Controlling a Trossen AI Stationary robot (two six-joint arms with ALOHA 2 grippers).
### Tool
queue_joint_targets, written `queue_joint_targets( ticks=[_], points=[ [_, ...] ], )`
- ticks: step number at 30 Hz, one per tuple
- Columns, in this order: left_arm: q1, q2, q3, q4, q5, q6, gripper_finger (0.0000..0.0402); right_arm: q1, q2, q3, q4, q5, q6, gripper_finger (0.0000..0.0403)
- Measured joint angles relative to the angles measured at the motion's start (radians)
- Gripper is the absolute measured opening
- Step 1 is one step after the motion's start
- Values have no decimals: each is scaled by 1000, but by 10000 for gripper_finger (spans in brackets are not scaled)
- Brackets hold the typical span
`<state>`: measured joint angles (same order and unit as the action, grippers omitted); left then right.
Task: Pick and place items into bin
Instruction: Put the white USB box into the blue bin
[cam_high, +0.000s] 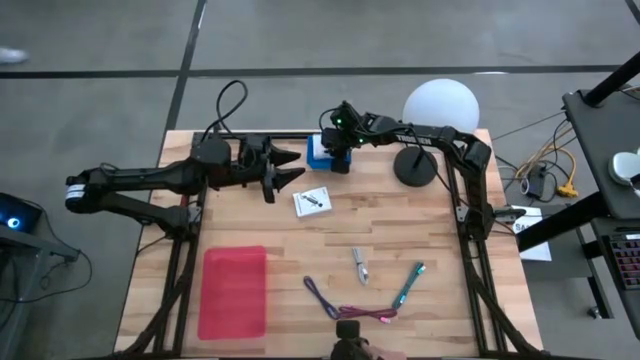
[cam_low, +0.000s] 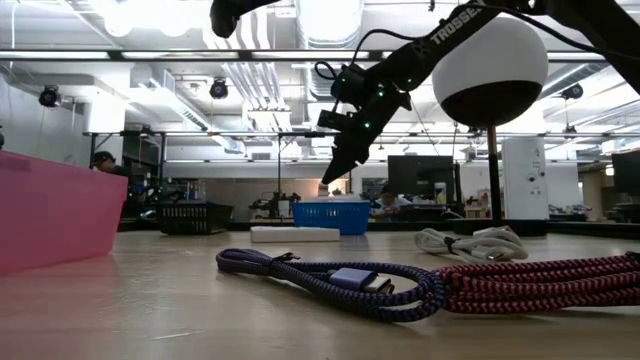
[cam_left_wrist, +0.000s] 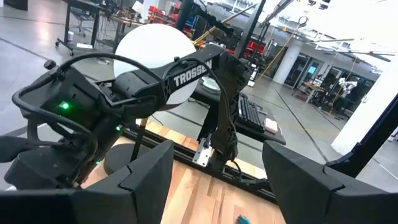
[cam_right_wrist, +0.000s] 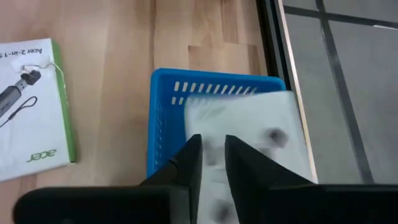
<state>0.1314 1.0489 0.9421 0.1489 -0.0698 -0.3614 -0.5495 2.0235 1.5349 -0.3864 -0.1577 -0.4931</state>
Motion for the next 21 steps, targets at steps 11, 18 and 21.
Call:
queue_joint_targets(
  ticks=[11,18,21],
  points=[
    [0,33,0,1,-18,1,231,-1,-33,-2,-15,-8,100,102],
    [0,89,0,-1,-18,2,231,-1,-173,-2,-87,-110,122,102],
    [5,119,0,1,-18,3,231,-3,-241,-3,-138,-168,111,97]
  ],
)
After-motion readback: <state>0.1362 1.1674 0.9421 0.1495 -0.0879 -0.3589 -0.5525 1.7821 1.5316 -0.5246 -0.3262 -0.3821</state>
